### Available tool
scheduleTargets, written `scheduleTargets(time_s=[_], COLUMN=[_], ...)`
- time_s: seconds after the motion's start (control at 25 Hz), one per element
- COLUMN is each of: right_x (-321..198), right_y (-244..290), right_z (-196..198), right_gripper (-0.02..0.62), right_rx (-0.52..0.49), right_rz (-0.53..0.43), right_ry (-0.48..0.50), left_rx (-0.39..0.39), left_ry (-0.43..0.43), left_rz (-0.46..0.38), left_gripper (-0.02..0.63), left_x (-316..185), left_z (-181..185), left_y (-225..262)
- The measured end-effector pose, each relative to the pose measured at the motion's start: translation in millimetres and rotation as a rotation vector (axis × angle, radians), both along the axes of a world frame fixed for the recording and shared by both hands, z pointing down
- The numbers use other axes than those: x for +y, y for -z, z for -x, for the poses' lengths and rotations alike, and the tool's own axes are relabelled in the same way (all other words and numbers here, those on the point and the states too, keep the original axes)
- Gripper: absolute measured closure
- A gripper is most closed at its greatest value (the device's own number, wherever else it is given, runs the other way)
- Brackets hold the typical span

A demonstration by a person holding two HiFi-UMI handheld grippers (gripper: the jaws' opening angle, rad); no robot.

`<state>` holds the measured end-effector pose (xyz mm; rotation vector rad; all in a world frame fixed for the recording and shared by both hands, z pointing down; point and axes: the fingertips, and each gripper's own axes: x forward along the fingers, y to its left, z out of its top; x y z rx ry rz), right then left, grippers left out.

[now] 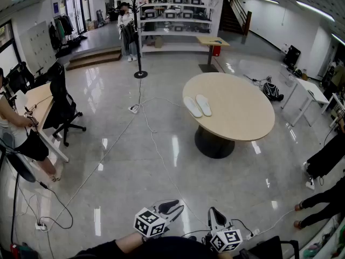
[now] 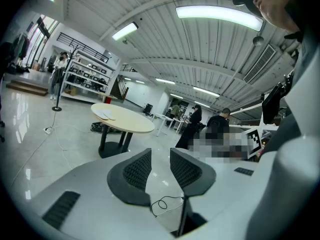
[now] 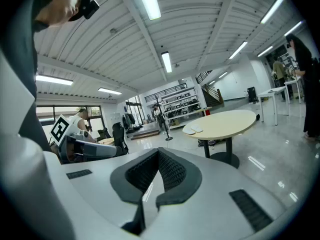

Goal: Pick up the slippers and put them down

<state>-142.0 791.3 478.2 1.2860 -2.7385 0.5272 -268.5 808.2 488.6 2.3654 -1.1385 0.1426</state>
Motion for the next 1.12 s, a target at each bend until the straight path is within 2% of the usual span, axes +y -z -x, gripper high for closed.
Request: scheduleTargets(time_s=[0.2, 0.36, 0.44, 0.68, 0.96, 1.12], right_x=[2, 2, 3, -15, -69, -111], right_y=[0, -4, 2, 13, -2, -2], right_z=[-72, -120, -140, -166, -173, -177], right_gripper=[0.586, 0.586, 0.586, 0.586, 0.586, 0.586], right_rx=[-0.010, -0.013, -0.017, 0.018, 0.023, 0.046], right_rz=[-0.004, 0.007, -0.022, -0.120, -0.098, -0.087], right_ry=[0.016, 0.016, 0.003, -0.007, -0.043, -0.096], left_rx=[-0.018, -0.002, 0.002, -0.009, -0.007, 0.002], left_ry=[0.012, 0.016, 0.013, 0.015, -0.014, -0.074], left_rz=[0.013, 0.071, 0.090, 0.114, 0.131, 0.121], left_gripper=[0.474, 0.474, 0.474, 0.474, 0.474, 0.474], left_x=[7, 9, 11, -13, -72, -121], left_z=[-75, -126, -143, -167, -174, -180], left_y=[-6, -17, -19, -25, -37, -36])
